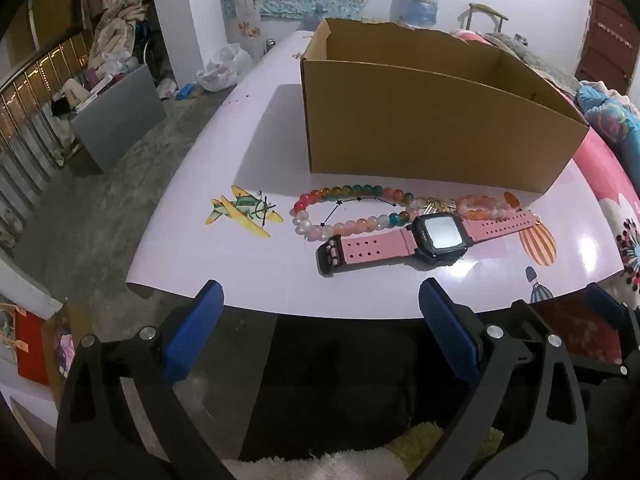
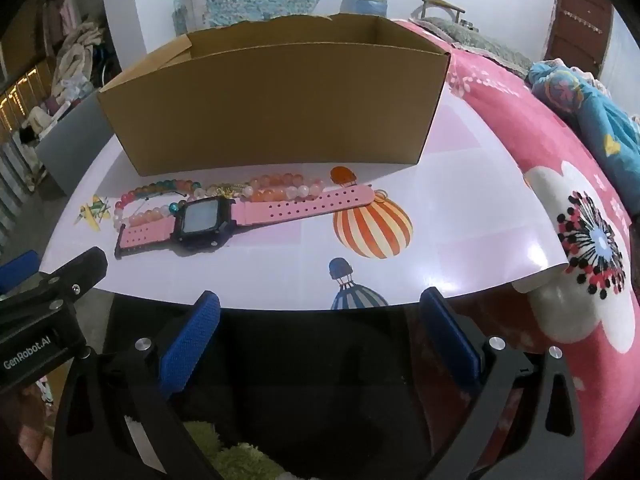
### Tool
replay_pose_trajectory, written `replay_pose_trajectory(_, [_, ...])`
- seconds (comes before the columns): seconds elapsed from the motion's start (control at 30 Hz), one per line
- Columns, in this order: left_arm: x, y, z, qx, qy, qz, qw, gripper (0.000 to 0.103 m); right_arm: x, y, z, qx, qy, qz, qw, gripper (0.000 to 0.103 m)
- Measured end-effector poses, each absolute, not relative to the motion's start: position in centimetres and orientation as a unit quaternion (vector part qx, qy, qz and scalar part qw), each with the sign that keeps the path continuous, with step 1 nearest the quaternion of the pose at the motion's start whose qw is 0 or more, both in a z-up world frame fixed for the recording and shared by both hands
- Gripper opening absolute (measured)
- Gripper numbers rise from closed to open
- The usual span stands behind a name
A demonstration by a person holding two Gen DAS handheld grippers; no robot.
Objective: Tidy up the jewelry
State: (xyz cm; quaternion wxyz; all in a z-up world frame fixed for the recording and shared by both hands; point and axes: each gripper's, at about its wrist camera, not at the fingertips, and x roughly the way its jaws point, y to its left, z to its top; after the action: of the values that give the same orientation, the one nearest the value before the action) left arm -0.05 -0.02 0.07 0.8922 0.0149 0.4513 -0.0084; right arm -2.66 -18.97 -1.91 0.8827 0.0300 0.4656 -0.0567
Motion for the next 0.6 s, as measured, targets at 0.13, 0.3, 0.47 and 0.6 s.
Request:
replay_pose_trajectory(0.13, [-0.06,0.03,0.10,0.011,0.454,-0.004,0.891,0.095,-2.74,-19.17,-1.71,0.032,0.465,-0.054,0.883,0.097])
replay_pose_trajectory(0.3, [-0.19,-0.66,-0.37,0.010,0.457,-0.008,0.889,0.095,-2.40,-19.03,-1.68,0.029,0.471,-0.053,0.880,0.097])
replay_pose_trajectory(0.47, [-0.16,-0.64,-0.58,0.009,0.457,-0.007,0.889,0.095,-2.64,-19.00,-1.77,0.026,0.471,-0.053,0.880,0.097])
replay_pose_trajectory(0.6, [-0.04,0.01,-0.38,0.006,0.460,-0.007,0.888,0.095,-2.58,-19.19,-1.88,0.029,0.474,-0.054,0.879,0.097])
